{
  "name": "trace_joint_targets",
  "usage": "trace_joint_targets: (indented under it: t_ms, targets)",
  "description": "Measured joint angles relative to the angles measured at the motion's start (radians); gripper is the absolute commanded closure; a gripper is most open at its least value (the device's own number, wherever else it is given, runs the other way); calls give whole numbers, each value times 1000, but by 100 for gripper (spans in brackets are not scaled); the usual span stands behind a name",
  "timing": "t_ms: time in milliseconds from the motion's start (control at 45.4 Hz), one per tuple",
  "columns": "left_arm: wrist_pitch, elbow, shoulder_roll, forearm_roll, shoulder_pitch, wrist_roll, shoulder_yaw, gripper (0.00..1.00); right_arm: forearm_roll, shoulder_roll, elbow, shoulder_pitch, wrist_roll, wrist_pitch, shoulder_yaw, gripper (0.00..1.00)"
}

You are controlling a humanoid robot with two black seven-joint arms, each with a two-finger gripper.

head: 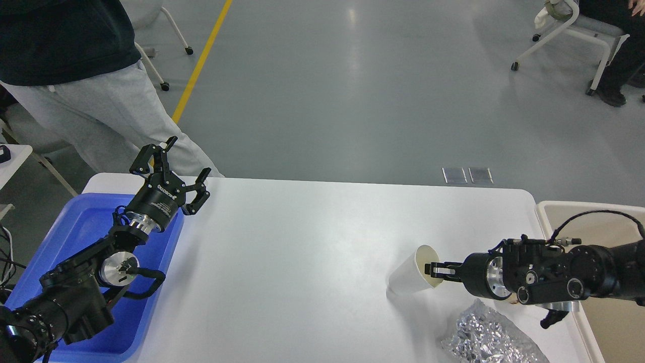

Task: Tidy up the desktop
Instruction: 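Lift the white paper cup and carry it toward the beige bin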

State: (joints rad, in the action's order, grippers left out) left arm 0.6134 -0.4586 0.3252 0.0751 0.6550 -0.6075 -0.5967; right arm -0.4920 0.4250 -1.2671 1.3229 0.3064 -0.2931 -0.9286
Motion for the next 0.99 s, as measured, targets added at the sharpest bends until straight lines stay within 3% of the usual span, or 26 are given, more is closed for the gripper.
trace_joint_targets:
  t_ms: [397, 661, 992]
  targets:
    - [0, 0, 0, 0, 0, 0, 0, 0, 3, 184, -176, 134, 63, 42, 23, 100]
    - [1, 0, 0, 0, 0, 0, 0, 0, 10, 413, -231, 272, 75, 233, 116, 100]
    - [1, 0, 0, 0, 0, 0, 0, 0, 99, 610, -200, 384, 72, 383, 145, 100]
